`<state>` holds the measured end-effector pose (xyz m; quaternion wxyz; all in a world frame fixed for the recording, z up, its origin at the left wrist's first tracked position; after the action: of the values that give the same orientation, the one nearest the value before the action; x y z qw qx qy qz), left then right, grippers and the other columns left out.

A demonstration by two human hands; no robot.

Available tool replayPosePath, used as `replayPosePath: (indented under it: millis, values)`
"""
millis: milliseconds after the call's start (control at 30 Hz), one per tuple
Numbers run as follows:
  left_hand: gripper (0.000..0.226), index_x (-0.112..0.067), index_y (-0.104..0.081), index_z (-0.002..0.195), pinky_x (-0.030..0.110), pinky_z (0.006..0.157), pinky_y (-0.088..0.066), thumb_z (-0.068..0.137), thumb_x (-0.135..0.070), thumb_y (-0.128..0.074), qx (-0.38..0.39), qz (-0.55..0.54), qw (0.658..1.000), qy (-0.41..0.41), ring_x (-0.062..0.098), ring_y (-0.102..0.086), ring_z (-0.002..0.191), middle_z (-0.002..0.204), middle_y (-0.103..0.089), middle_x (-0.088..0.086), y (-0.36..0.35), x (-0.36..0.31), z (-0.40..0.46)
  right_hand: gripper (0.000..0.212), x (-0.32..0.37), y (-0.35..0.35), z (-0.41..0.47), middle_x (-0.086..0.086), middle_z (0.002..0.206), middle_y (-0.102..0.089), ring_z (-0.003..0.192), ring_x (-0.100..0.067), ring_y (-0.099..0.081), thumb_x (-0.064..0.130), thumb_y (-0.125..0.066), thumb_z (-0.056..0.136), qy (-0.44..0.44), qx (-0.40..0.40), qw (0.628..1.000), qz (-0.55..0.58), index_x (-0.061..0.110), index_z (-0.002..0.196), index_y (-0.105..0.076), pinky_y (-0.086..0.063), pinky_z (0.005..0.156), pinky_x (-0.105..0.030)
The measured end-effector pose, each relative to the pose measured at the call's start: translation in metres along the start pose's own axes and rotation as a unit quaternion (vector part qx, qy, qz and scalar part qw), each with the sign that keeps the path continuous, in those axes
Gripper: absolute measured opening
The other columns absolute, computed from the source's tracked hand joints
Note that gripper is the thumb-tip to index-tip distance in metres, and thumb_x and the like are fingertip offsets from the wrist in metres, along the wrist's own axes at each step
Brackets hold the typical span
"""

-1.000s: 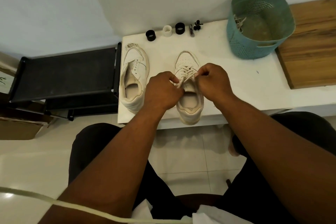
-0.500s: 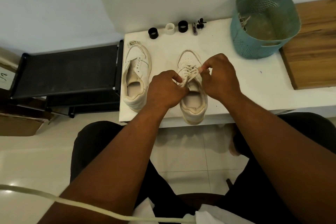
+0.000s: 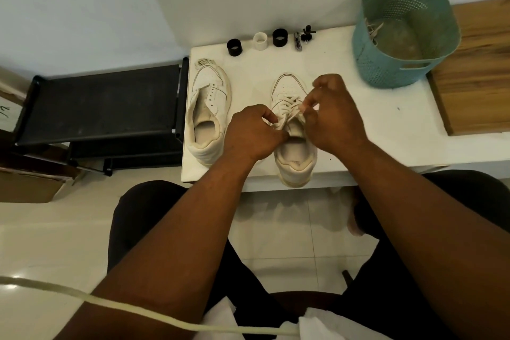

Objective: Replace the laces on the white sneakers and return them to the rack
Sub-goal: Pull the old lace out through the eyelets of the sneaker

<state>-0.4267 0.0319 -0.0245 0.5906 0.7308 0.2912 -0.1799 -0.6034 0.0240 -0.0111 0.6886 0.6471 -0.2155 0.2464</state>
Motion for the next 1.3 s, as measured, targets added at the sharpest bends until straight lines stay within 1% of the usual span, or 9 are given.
replayPosePath:
  millis: [133,233,367,500,600,800,1067,1200,1300]
  values:
    - [0.030,-0.031,-0.067,0.086,0.026,0.072,-0.050,0.067,-0.045,-0.086,0.001,0.007,1.000,0.002,0.008,-0.065,0.082,0.086,-0.069,-0.011,0.000,0.000,0.000,0.006,-0.017,0.010,0.003,-0.005,0.136,-0.044,0.120,-0.023,-0.054,0.020,-0.069,0.092,-0.081,-0.009,0.997,-0.005,0.019,0.097,-0.066,-0.045,0.092,-0.028]
    - [0.028,-0.031,-0.067,0.086,0.025,0.071,-0.049,0.069,-0.044,-0.085,-0.001,0.001,1.000,-0.003,0.008,-0.065,0.082,0.085,-0.068,-0.011,0.001,0.000,0.001,0.025,-0.004,-0.002,-0.004,-0.005,0.151,-0.036,0.135,-0.026,-0.045,0.027,-0.074,0.085,0.000,0.026,1.000,-0.004,0.019,0.108,-0.069,-0.046,0.101,-0.037]
    - [0.028,-0.029,-0.070,0.088,0.023,0.069,-0.047,0.071,-0.045,-0.085,0.000,-0.009,1.000,-0.009,0.008,-0.065,0.082,0.085,-0.067,-0.011,0.001,0.001,0.001,0.016,0.006,-0.020,-0.010,-0.001,0.163,-0.026,0.149,-0.024,-0.027,0.030,-0.073,0.086,0.010,0.099,0.995,-0.031,0.023,0.100,-0.075,-0.040,0.112,-0.046]
    - [0.032,-0.032,-0.067,0.085,0.026,0.071,-0.050,0.066,-0.048,-0.087,0.008,-0.006,1.000,0.003,0.008,-0.066,0.082,0.089,-0.070,-0.010,0.001,0.002,0.002,0.006,0.004,-0.007,-0.003,-0.002,0.154,-0.035,0.140,-0.024,-0.038,0.022,-0.069,0.090,0.013,0.051,0.998,-0.041,0.017,0.092,-0.071,-0.046,0.103,-0.047]
    - [0.033,-0.033,-0.066,0.085,0.022,0.064,-0.044,0.066,-0.050,-0.088,0.015,0.003,1.000,0.007,0.008,-0.063,0.083,0.091,-0.068,-0.010,0.003,0.002,0.004,0.004,-0.001,0.010,0.001,-0.003,0.151,-0.037,0.138,-0.023,-0.039,0.023,-0.072,0.089,-0.009,0.021,1.000,-0.018,0.020,0.091,-0.070,-0.046,0.104,-0.048]
    - [0.032,-0.030,-0.069,0.088,0.031,0.081,-0.055,0.068,-0.048,-0.087,0.019,-0.007,1.000,0.008,0.012,-0.066,0.090,0.096,-0.071,-0.007,0.001,0.005,0.005,0.017,0.008,-0.018,-0.010,-0.001,0.163,-0.028,0.150,-0.023,-0.022,0.029,-0.073,0.086,0.051,0.117,0.991,-0.037,0.023,0.101,-0.079,-0.035,0.116,-0.048]
    - [0.034,-0.032,-0.064,0.081,0.026,0.071,-0.048,0.065,-0.046,-0.090,0.028,-0.006,0.999,0.020,0.010,-0.065,0.089,0.095,-0.069,-0.009,0.002,0.005,0.006,0.005,-0.013,0.015,0.004,0.000,0.146,-0.045,0.132,-0.022,-0.045,0.023,-0.073,0.088,-0.039,-0.024,0.999,-0.020,0.022,0.092,-0.075,-0.045,0.105,-0.048]
    - [0.031,-0.032,-0.063,0.080,0.029,0.077,-0.053,0.067,-0.047,-0.087,0.024,-0.013,0.999,0.017,0.010,-0.066,0.087,0.093,-0.070,-0.009,0.001,0.005,0.006,0.032,0.005,0.002,-0.007,-0.002,0.152,-0.041,0.140,-0.023,-0.040,0.032,-0.071,0.076,0.022,0.020,0.999,-0.014,0.023,0.107,-0.076,-0.042,0.108,-0.049]
    - [0.026,-0.032,-0.064,0.081,0.027,0.078,-0.053,0.070,-0.043,-0.085,0.024,-0.019,0.999,0.017,0.010,-0.067,0.087,0.093,-0.071,-0.008,0.001,0.007,0.006,0.023,0.013,-0.012,-0.012,-0.002,0.159,-0.036,0.147,-0.023,-0.031,0.032,-0.071,0.079,0.019,0.076,0.996,-0.035,0.024,0.100,-0.078,-0.038,0.112,-0.050]
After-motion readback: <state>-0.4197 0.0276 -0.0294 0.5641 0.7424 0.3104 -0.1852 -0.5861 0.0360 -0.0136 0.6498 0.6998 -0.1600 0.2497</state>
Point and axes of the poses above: each hand's wrist, its own z-axis towards the middle knuckle, its own y-axis out of the back of the hand, x = y × z, the point moved 4 cm from there along z, towards the middle knuckle
